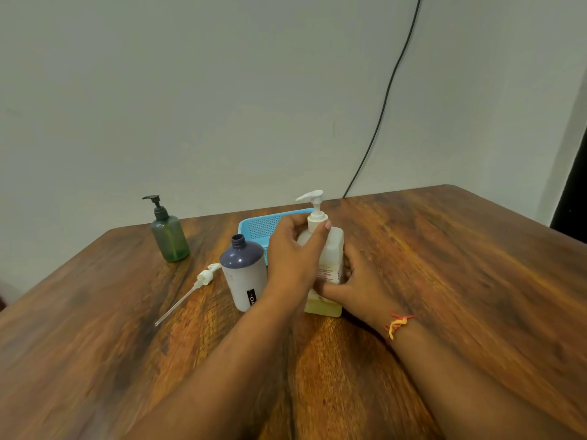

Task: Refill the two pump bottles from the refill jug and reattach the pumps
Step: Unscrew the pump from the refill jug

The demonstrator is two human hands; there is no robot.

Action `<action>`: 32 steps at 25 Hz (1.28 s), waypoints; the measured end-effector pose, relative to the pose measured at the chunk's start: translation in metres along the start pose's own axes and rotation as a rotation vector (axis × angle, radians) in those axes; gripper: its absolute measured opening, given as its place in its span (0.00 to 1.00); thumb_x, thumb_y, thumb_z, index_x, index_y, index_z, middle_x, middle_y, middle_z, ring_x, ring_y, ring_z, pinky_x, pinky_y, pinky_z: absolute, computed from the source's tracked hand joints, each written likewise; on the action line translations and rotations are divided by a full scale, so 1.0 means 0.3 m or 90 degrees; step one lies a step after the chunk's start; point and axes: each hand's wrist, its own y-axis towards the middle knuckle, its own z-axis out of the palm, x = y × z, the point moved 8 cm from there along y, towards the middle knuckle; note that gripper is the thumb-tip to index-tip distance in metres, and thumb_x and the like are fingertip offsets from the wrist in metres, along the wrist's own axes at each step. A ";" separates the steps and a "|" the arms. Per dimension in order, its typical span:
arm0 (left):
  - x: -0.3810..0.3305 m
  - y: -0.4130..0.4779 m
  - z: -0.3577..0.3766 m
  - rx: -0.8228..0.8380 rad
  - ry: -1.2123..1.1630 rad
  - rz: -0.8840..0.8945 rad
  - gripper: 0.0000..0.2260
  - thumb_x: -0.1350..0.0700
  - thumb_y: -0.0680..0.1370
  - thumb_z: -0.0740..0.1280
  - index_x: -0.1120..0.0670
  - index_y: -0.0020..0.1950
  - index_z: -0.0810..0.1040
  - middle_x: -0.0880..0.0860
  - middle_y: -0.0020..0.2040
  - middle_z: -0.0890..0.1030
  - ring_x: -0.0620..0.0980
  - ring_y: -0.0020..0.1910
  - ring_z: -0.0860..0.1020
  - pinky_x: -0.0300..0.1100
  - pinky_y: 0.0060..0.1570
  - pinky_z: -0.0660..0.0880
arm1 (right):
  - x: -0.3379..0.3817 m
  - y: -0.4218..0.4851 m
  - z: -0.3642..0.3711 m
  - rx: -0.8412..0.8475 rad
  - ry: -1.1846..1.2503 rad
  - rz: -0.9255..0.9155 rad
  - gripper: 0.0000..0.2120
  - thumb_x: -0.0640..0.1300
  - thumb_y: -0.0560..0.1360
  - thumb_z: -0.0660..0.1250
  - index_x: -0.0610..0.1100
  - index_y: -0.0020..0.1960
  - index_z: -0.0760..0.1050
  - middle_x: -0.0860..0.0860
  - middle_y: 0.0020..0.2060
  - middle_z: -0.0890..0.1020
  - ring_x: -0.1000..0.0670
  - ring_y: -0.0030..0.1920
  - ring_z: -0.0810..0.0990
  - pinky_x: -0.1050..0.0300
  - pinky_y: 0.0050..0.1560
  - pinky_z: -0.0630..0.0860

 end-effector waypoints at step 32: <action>0.010 0.009 -0.001 0.000 -0.099 -0.032 0.09 0.57 0.75 0.74 0.51 0.53 0.77 0.55 0.51 0.86 0.53 0.51 0.85 0.49 0.50 0.83 | 0.029 0.005 -0.016 -0.002 -0.081 -0.025 0.37 0.54 0.62 0.82 0.59 0.67 0.70 0.59 0.52 0.84 0.58 0.50 0.84 0.51 0.49 0.84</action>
